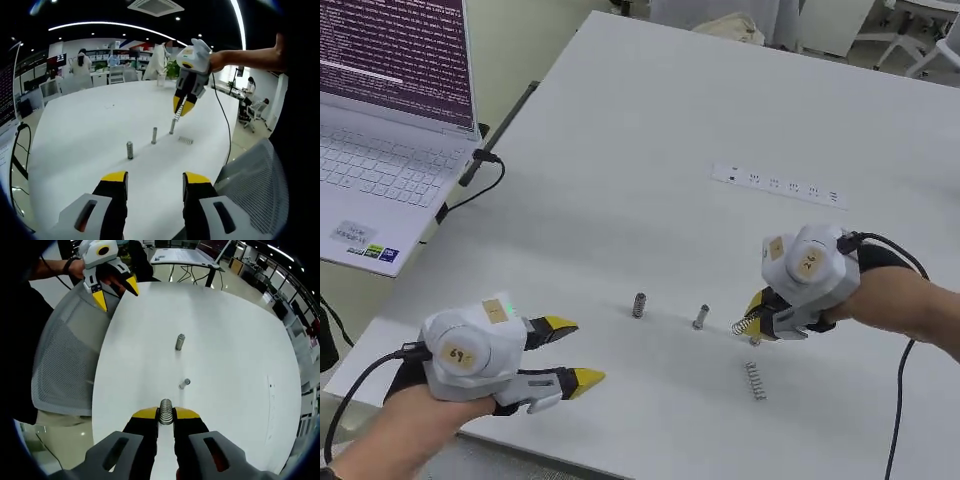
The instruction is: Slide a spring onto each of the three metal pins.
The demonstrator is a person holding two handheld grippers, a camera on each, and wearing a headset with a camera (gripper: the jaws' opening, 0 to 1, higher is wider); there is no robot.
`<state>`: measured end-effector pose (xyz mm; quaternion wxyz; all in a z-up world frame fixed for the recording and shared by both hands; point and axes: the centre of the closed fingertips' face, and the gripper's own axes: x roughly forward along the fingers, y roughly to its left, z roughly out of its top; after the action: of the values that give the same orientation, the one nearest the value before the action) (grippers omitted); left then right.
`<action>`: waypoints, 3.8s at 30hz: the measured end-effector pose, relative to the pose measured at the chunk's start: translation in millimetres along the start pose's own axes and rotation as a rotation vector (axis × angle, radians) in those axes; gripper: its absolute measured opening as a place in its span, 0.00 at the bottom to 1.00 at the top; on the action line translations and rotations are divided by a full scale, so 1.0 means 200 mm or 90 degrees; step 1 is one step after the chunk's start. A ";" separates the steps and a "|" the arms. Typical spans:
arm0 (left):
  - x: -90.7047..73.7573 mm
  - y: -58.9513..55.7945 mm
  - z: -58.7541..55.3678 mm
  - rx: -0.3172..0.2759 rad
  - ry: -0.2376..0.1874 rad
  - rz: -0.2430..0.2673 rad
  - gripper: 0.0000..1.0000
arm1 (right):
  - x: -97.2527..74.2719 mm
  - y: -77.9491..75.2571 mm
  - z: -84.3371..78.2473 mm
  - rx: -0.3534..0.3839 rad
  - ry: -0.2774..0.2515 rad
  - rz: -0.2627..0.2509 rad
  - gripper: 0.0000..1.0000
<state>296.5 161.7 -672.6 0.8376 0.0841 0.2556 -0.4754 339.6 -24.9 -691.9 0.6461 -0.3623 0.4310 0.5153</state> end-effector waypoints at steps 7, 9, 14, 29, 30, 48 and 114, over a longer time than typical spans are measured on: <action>-0.04 0.02 -0.02 -0.014 0.002 0.012 0.41 | 0.05 -0.04 0.04 -0.017 0.012 0.010 0.08; -0.05 0.03 -0.03 -0.016 0.003 0.016 0.42 | 0.06 -0.04 0.04 -0.019 0.013 0.014 0.08; -0.08 0.05 -0.04 -0.021 0.003 0.026 0.44 | 0.09 -0.07 0.05 -0.032 0.027 0.018 0.08; -0.13 0.08 -0.06 -0.042 -0.002 0.047 0.44 | 0.15 -0.16 0.08 -0.071 0.055 0.023 0.09; -0.13 0.08 -0.06 -0.043 -0.002 0.048 0.44 | 0.15 -0.16 0.08 -0.071 0.055 0.025 0.09; -0.16 0.11 -0.07 -0.057 -0.004 0.061 0.43 | 0.20 -0.18 0.11 -0.092 0.069 0.041 0.09; -0.16 0.12 0.01 -0.059 -0.017 0.070 0.50 | 0.46 -0.17 0.03 -0.113 0.129 0.077 0.09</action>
<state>303.6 198.6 -657.3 0.8689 0.0528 0.2611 -0.4172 383.5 6.4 -774.1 0.5324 -0.4415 0.4675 0.5506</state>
